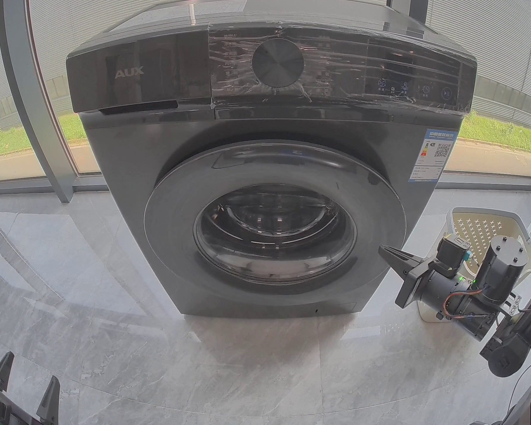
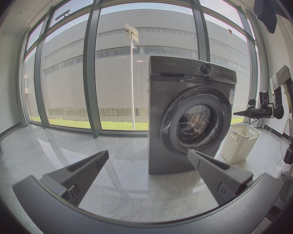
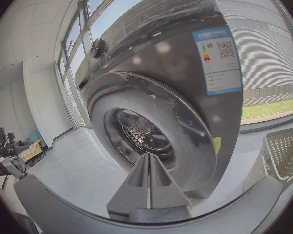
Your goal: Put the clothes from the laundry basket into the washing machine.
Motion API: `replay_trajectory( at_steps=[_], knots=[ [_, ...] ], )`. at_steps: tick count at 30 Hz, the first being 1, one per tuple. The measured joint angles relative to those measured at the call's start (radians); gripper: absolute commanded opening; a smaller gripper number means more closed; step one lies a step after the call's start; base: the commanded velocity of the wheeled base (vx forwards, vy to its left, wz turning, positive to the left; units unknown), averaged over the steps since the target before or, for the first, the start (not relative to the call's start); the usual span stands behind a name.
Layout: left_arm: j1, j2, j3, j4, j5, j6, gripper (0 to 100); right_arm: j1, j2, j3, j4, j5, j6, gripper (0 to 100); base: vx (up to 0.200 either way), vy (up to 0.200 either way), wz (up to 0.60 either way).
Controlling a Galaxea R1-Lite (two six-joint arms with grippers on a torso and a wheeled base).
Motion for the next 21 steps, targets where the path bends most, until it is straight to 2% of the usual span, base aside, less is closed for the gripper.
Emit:
replay_trajectory(
  at_steps=[12, 21],
  knots=[
    [-0.001, 0.0, 0.0, 0.0, 0.0, -0.005, 100, 0.013, -0.015, -0.029, -0.001, -0.005, 0.006, 0, 0.2, 0.0, 0.0],
    [0.0, 0.0, 0.0, 0.0, 0.0, 0.0, 100, 0.01, -0.014, -0.062, 0.022, 0.009, 0.009, 0, 0.0, 0.0, 0.0]
  ],
)
